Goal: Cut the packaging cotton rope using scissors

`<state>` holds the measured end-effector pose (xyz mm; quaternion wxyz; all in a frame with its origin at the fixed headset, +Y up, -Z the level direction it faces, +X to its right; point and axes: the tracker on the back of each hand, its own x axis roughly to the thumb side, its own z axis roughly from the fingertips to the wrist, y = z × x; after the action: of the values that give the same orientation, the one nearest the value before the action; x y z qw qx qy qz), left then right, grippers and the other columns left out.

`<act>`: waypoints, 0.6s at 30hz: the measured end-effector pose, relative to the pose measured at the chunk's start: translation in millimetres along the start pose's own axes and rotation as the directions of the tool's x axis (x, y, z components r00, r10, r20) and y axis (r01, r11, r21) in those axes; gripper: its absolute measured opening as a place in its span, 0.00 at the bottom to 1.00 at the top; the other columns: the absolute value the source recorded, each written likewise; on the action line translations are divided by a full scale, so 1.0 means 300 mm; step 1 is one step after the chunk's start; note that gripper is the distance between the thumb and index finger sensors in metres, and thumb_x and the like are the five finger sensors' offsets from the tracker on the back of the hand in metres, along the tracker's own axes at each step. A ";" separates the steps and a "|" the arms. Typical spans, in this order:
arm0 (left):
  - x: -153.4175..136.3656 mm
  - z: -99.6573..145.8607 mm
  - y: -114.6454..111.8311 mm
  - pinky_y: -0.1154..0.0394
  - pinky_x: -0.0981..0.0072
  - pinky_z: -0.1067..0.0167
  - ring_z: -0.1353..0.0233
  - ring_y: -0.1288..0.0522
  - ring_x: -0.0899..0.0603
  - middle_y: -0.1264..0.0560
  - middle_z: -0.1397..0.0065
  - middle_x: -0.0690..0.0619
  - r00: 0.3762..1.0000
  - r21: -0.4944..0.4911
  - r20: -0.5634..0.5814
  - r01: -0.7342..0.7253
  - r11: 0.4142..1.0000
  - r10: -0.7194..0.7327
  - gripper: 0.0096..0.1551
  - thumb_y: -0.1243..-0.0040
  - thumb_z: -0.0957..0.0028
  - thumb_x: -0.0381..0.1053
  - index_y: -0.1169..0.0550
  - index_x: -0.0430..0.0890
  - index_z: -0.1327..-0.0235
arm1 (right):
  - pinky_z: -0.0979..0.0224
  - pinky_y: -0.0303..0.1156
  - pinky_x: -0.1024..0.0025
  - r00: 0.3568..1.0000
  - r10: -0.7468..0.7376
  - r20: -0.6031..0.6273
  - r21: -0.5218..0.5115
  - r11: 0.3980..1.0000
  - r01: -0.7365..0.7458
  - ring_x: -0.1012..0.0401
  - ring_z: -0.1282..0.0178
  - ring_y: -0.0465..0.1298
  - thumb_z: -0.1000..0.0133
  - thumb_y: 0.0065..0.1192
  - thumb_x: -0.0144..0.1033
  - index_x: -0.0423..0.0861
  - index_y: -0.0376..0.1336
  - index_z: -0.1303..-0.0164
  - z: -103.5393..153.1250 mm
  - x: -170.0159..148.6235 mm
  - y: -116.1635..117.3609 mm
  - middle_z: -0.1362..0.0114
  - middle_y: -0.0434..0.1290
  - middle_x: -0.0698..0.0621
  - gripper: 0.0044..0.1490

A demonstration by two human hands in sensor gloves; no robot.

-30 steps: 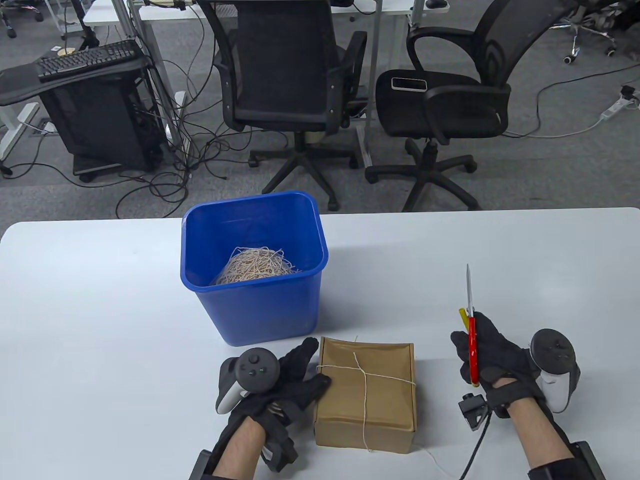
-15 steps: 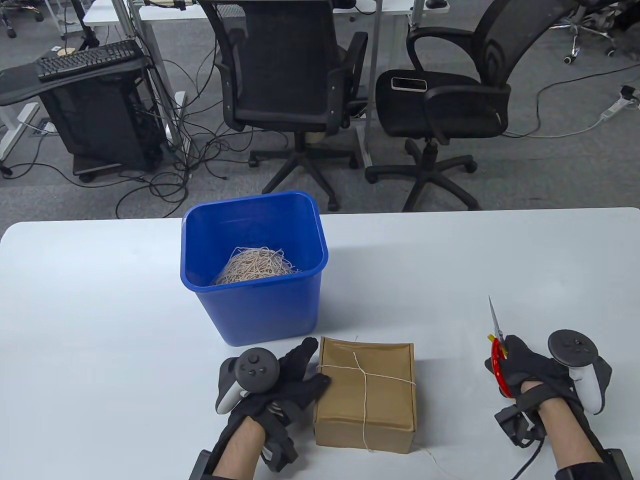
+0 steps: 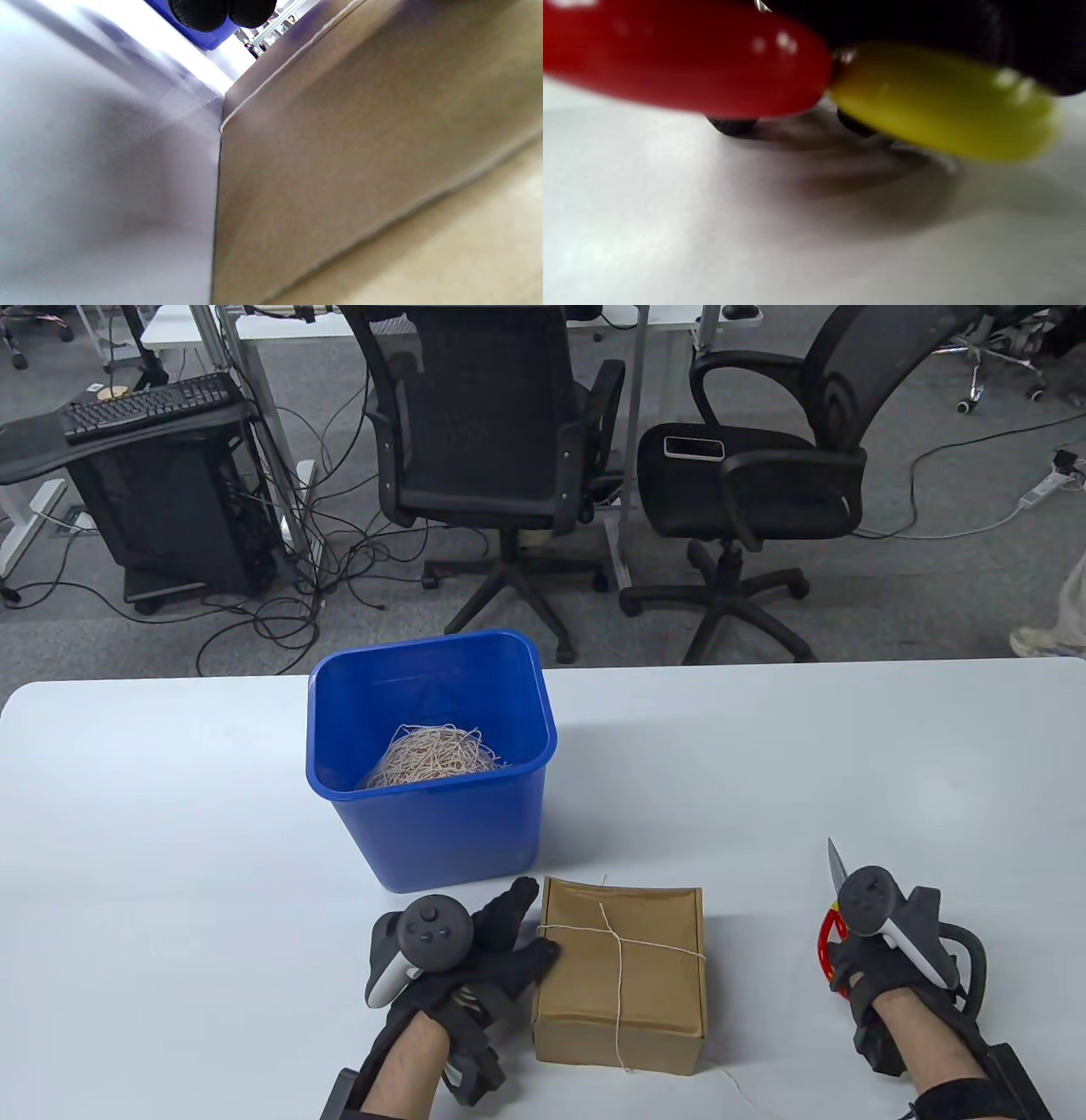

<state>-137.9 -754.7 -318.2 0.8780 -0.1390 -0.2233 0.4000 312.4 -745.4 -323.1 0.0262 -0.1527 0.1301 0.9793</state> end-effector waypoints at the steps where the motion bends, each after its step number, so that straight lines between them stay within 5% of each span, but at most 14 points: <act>1: -0.001 0.000 0.000 0.50 0.20 0.34 0.21 0.46 0.21 0.49 0.18 0.30 1.000 0.000 0.000 0.000 1.000 0.000 0.50 0.49 0.40 0.68 0.53 0.46 0.16 | 0.57 0.76 0.38 0.999 0.039 0.000 0.042 0.998 -0.039 0.47 0.68 0.82 0.53 0.76 0.45 0.27 0.61 0.28 -0.003 0.008 -0.004 0.52 0.81 0.32 0.52; 6: -0.002 0.000 0.002 0.50 0.20 0.34 0.21 0.46 0.21 0.49 0.18 0.30 1.000 0.000 -0.004 -0.005 1.000 0.005 0.50 0.49 0.40 0.68 0.54 0.46 0.16 | 0.53 0.75 0.38 0.998 0.070 0.000 0.198 0.978 -0.069 0.46 0.64 0.80 0.52 0.73 0.45 0.29 0.53 0.23 -0.007 0.021 -0.016 0.47 0.78 0.34 0.56; 12: -0.004 0.001 0.001 0.50 0.20 0.34 0.21 0.46 0.21 0.49 0.18 0.30 1.000 -0.001 -0.007 -0.017 1.000 0.017 0.50 0.50 0.40 0.68 0.54 0.46 0.16 | 0.51 0.73 0.35 0.999 -0.002 -0.036 0.180 0.984 0.008 0.43 0.61 0.79 0.52 0.74 0.46 0.33 0.55 0.22 0.010 -0.007 -0.049 0.41 0.74 0.29 0.54; 15: -0.004 0.000 0.001 0.50 0.20 0.34 0.21 0.46 0.21 0.49 0.18 0.30 1.000 -0.002 -0.007 -0.020 1.000 0.020 0.50 0.50 0.40 0.68 0.54 0.46 0.16 | 0.52 0.73 0.35 1.000 -0.011 -0.027 0.077 0.997 0.013 0.43 0.62 0.79 0.52 0.74 0.46 0.32 0.58 0.24 0.036 -0.004 -0.094 0.42 0.75 0.30 0.51; 18: -0.004 0.000 0.002 0.50 0.20 0.34 0.21 0.46 0.21 0.49 0.18 0.30 1.000 -0.002 -0.007 -0.020 1.000 0.020 0.50 0.50 0.40 0.68 0.54 0.46 0.16 | 0.54 0.75 0.35 0.992 -0.083 0.091 -0.177 0.979 0.098 0.43 0.65 0.81 0.51 0.72 0.46 0.31 0.64 0.30 0.085 0.027 -0.148 0.48 0.79 0.32 0.46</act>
<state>-138.8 -755.3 -318.7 0.8745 -0.1437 -0.2193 0.4080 301.4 -695.7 -313.1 0.0621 -0.1193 0.0321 0.9904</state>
